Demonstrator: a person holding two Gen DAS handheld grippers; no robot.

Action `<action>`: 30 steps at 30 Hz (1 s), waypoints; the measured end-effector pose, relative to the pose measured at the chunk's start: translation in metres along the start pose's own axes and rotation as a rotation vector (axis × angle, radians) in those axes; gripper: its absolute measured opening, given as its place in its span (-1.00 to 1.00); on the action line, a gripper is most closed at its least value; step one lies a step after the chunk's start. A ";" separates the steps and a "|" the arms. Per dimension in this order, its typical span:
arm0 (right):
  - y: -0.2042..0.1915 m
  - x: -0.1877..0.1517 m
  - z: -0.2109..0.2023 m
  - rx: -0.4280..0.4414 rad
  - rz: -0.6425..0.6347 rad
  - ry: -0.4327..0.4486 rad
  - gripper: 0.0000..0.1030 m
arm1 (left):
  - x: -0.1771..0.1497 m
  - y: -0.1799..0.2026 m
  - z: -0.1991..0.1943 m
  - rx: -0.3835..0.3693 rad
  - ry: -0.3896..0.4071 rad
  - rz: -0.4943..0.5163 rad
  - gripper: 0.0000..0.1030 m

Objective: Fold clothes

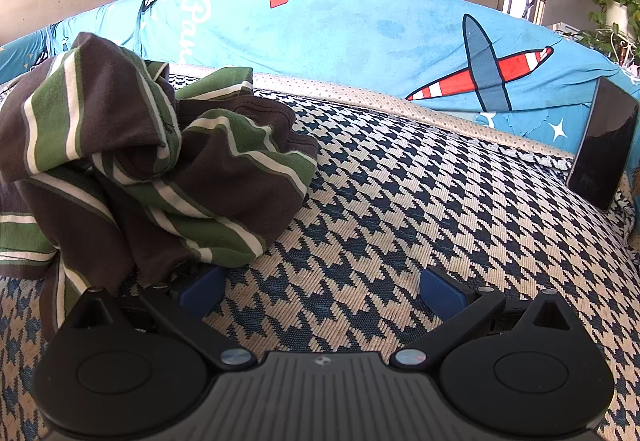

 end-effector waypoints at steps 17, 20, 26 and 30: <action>-0.009 -0.003 -0.004 -0.114 0.095 -0.009 1.00 | -0.028 0.206 -0.060 -0.035 0.026 0.000 1.00; -0.012 -0.004 -0.009 -0.148 0.143 -0.023 1.00 | -0.016 0.242 -0.075 -0.037 0.027 -0.005 1.00; -0.018 -0.003 -0.015 -0.206 0.214 -0.096 1.00 | -0.005 0.261 -0.087 -0.031 0.038 -0.021 1.00; -0.019 -0.005 -0.018 -0.201 0.212 -0.101 1.00 | -0.005 0.274 -0.090 -0.029 0.051 -0.027 1.00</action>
Point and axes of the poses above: each gripper's, at about its wrist camera, not at the fingertips, and z roughly the way its jaws point, y to its right, x to its top, the point moved 4 cm from there along z, roughly the way its jaws point, and after that the axes turned 8 degrees about x, right-handed, at the moved point
